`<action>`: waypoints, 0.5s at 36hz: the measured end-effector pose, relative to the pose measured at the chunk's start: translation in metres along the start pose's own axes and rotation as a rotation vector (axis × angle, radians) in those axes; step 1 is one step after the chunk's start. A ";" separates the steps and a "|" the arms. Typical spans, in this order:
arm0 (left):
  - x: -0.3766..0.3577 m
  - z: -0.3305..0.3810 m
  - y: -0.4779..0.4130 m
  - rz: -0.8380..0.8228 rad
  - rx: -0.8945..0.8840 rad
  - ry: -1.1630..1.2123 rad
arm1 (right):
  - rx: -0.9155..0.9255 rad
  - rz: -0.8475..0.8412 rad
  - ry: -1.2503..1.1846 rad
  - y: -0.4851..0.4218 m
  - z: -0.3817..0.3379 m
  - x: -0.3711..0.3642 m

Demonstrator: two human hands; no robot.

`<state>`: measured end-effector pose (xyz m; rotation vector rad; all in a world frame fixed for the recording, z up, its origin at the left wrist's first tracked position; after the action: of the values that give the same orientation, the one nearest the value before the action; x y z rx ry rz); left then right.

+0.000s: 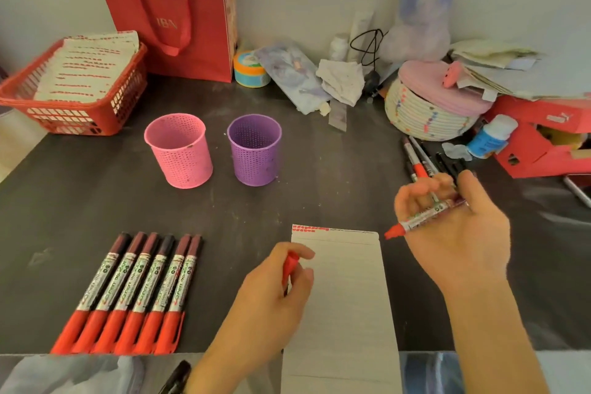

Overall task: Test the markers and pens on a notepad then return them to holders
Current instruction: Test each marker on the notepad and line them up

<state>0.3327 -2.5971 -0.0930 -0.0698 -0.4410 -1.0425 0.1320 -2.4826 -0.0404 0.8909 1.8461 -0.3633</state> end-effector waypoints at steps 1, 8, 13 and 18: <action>0.002 -0.002 -0.007 0.025 0.010 -0.005 | -0.015 0.027 0.073 -0.002 0.003 0.003; 0.008 -0.012 -0.045 0.146 0.056 -0.279 | -0.135 0.081 0.452 -0.021 0.036 0.018; 0.003 -0.022 -0.052 0.176 0.002 -0.475 | -0.048 0.048 0.754 -0.032 0.049 0.022; 0.001 -0.027 -0.052 0.219 -0.044 -0.490 | 0.132 0.061 0.995 -0.037 0.056 0.034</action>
<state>0.2975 -2.6321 -0.1252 -0.4102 -0.8350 -0.8127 0.1352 -2.5269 -0.1007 1.3619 2.6990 0.0308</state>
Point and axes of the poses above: each hand's wrist, its own y-axis away from the middle knuckle, its own x-axis out of the back of the hand, z = x × y, the point moved 5 cm from there along -y, towards the middle knuckle, and after that the axes turned 5 degrees about -z, right-handed, at the moved point
